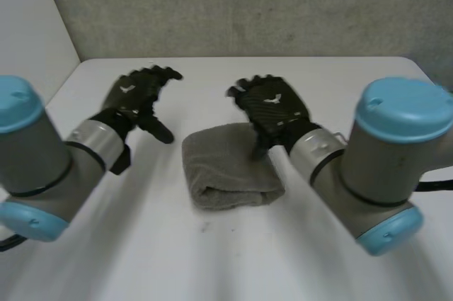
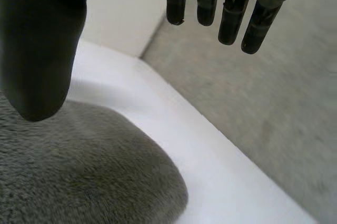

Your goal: Fold the towel.

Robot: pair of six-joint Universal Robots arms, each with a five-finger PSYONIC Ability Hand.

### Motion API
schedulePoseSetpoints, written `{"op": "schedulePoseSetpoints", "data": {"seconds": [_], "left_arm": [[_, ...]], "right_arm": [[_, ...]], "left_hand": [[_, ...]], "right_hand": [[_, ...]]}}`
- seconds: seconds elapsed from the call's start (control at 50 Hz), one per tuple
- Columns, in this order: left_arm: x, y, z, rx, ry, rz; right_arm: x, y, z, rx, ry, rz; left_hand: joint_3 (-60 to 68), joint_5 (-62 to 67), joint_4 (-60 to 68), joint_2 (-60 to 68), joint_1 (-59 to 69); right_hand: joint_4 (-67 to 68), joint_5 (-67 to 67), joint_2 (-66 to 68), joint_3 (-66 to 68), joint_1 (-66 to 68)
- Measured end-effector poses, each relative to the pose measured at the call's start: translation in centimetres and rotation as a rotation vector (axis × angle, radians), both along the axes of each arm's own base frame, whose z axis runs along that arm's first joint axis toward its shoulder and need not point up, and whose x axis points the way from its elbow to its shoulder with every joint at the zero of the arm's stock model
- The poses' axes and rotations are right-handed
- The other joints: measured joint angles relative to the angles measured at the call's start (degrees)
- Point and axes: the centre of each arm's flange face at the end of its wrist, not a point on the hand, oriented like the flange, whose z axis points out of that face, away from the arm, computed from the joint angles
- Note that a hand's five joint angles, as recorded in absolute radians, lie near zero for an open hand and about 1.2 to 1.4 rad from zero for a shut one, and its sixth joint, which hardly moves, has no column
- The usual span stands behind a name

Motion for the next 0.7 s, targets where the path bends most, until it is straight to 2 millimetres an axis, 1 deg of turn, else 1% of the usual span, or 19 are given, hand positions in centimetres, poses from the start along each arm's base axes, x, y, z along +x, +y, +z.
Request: {"op": "schedulePoseSetpoints", "data": {"seconds": [0.06, 0.12, 0.16, 0.18, 0.22, 0.26, 0.3, 0.34, 0.38, 0.42, 0.5, 0.58, 0.62, 0.64, 0.68, 0.7], "left_arm": [[-1.8, 0.5, -1.4, 0.047, -0.022, -0.02], [-3.0, 0.9, -2.8, 0.084, -0.05, -0.024], [-3.9, 1.2, -4.4, 0.123, -0.085, -0.019], [-4.1, 1.2, -4.8, 0.132, -0.095, -0.017], [-4.7, 1.4, -6.5, 0.167, -0.141, -0.006], [-4.9, 1.5, -7.3, 0.179, -0.167, -0.002], [-5.0, 1.5, -8.5, 0.193, -0.212, 0.002], [-5.0, 1.5, -9.0, 0.195, -0.24, 0.001], [-4.9, 1.6, -9.4, 0.194, -0.267, -0.002], [-4.9, 1.7, -9.4, 0.188, -0.282, -0.005], [-4.8, 1.8, -8.9, 0.173, -0.287, -0.009], [-4.8, 1.7, -6.5, 0.122, -0.254, -0.005], [-4.7, 1.7, -4.1, 0.072, -0.22, 0.002], [-4.7, 1.7, -3.4, 0.057, -0.21, 0.005], [-4.3, 1.8, -0.3, -0.01, -0.167, 0.017], [-4.2, 1.9, 0.4, -0.025, -0.156, 0.02]], "right_arm": [[-1.6, -1.5, -0.5, 0.093, -0.024, -0.067], [-2.1, -2.3, -1.6, 0.158, -0.004, -0.097], [-2.3, -3.2, -3.2, 0.226, 0.035, -0.115], [-2.3, -3.3, -3.6, 0.242, 0.045, -0.117], [-2.1, -3.9, -5.3, 0.299, 0.089, -0.122], [-2.0, -4.1, -6.1, 0.321, 0.109, -0.122], [-1.7, -4.4, -7.4, 0.351, 0.143, -0.117], [-1.5, -4.5, -8.0, 0.357, 0.164, -0.111], [-1.2, -4.5, -8.4, 0.35, 0.183, -0.103], [-1.1, -4.5, -8.3, 0.336, 0.193, -0.095], [-0.8, -4.3, -7.1, 0.296, 0.19, -0.084], [-0.8, -4.1, -4.5, 0.236, 0.156, -0.079], [-0.9, -4.0, -2.3, 0.187, 0.123, -0.084], [-1.0, -3.9, -1.7, 0.172, 0.113, -0.087], [-1.5, -3.8, 0.9, 0.106, 0.072, -0.112], [-1.6, -3.8, 1.5, 0.09, 0.062, -0.121]], "left_hand": [[0.0, 0.0, 0.0, 0.0, 0.0], [-0.1, -0.1, -0.1, -0.1, -0.1], [-0.2, -0.4, -0.2, -0.2, -0.2], [-0.4, -0.6, -0.4, -0.4, -0.4], [-2.0, -2.1, -1.9, -2.0, -1.9], [-2.6, -2.7, -2.5, -2.6, -2.5], [-3.0, -3.3, -3.0, -3.1, -3.1], [-3.2, -3.5, -3.2, -3.3, -3.2], [-3.4, -3.6, -3.3, -3.4, -3.2], [-3.4, -3.7, -3.4, -3.5, -3.5], [-3.7, -3.9, -3.7, -3.8, -3.7], [-4.8, -4.9, -4.9, -4.9, -4.9], [-5.8, -5.6, -5.9, -5.9, -5.8], [-6.1, -5.8, -6.1, -6.2, -6.1], [-6.7, -6.1, -6.7, -6.9, -6.8], [-6.9, -6.2, -7.0, -7.0, -6.9]], "right_hand": [[0.0, 0.0, 0.0, 0.0, 0.0], [0.0, 0.0, 0.0, 0.0, 0.0], [0.0, 0.0, 0.0, 0.0, 0.0], [0.0, 0.0, 0.0, 0.0, 0.0], [0.0, 0.0, 0.0, 0.0, 0.0], [0.0, 0.0, 0.0, 0.0, 0.0], [0.0, 0.0, 0.0, 0.0, 0.0], [0.0, 0.0, 0.0, 0.0, 0.0], [0.0, 0.0, 0.0, 0.0, 0.0], [0.0, 0.0, 0.0, 0.0, 0.0], [0.0, 0.0, 0.0, 0.0, 0.0], [0.0, 0.0, 0.0, 0.0, 0.0], [0.0, 0.0, 0.0, 0.0, 0.0], [0.0, 0.0, 0.0, 0.0, 0.0], [0.0, 0.0, 0.0, 0.0, 0.0], [0.0, 0.0, 0.0, 0.0, 0.0]]}}
